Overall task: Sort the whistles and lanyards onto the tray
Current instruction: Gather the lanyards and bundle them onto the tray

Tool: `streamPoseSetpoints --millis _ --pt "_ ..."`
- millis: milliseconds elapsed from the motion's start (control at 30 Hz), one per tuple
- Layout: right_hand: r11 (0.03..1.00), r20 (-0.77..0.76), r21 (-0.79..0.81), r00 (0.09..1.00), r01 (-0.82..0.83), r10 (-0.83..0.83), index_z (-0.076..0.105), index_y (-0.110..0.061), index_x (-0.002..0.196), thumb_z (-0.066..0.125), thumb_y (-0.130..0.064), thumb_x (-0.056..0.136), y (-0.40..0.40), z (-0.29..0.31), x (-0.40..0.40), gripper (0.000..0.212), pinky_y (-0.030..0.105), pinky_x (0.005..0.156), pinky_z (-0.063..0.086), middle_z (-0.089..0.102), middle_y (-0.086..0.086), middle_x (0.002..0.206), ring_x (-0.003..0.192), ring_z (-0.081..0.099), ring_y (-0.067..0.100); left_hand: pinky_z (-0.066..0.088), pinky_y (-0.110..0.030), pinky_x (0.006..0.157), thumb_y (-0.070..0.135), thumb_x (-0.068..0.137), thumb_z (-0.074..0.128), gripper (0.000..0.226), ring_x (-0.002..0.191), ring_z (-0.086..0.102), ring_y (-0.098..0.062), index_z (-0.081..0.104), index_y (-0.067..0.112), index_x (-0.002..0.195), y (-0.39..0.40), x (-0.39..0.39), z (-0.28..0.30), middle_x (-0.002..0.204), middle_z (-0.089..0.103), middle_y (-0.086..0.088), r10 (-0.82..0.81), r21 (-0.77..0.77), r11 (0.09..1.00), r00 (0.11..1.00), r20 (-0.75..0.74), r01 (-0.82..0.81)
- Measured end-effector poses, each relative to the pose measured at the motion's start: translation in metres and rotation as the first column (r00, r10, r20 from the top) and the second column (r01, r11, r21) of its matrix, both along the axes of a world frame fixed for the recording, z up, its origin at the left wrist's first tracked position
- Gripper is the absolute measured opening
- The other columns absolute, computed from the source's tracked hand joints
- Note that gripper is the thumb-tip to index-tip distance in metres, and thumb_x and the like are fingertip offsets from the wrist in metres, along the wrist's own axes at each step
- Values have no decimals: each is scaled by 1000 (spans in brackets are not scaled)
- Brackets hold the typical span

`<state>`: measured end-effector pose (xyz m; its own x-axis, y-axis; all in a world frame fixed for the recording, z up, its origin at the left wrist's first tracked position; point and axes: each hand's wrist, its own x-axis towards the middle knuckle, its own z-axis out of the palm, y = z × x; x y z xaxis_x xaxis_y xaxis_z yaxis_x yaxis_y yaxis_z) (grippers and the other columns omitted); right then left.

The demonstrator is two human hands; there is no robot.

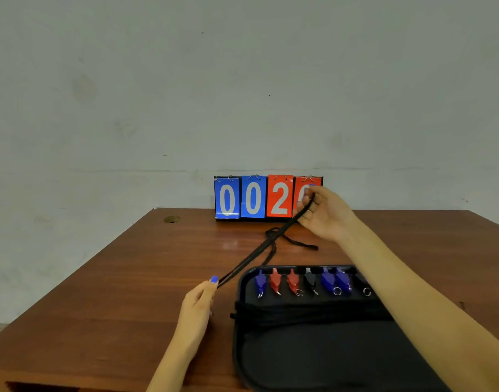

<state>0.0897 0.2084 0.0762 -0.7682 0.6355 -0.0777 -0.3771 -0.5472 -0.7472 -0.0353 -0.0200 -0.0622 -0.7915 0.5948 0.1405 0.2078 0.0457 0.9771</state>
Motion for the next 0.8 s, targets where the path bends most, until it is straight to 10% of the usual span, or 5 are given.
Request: streamPoseSetpoints --millis 200,433,533,800 --pt "990 42 95 994 100 -104 53 -15 55 57 -24 87 20 -19 72 33 40 78 57 72 6 75 79 71 22 31 -29 58 41 89 45 41 50 36 -8 36 13 59 -1 6 -1 50 36 6 -124 -35 992 984 -131 120" --pt "756 240 542 794 367 -558 64 -3 86 51 -10 90 28 -60 146 16 31 58 55 61 10 62 61 58 25 45 -22 65 35 81 61 17 68 60 -6 68 22 72 0 7 -4 81 63 3 -247 -59 969 935 -255 240" --pt "636 304 725 707 263 -639 66 3 88 56 -12 90 33 -86 175 19 27 46 41 51 9 58 50 47 20 44 -20 65 35 76 67 11 74 61 -12 74 27 80 0 8 -4 83 64 -2 -257 -96 966 919 -299 239" --pt "369 335 929 525 -42 -783 70 -15 83 70 -10 80 42 -113 218 6 32 72 52 68 -7 82 81 64 11 44 -21 65 15 75 68 22 77 59 -13 75 35 80 1 9 -2 81 63 -4 -268 -154 961 909 -319 229"
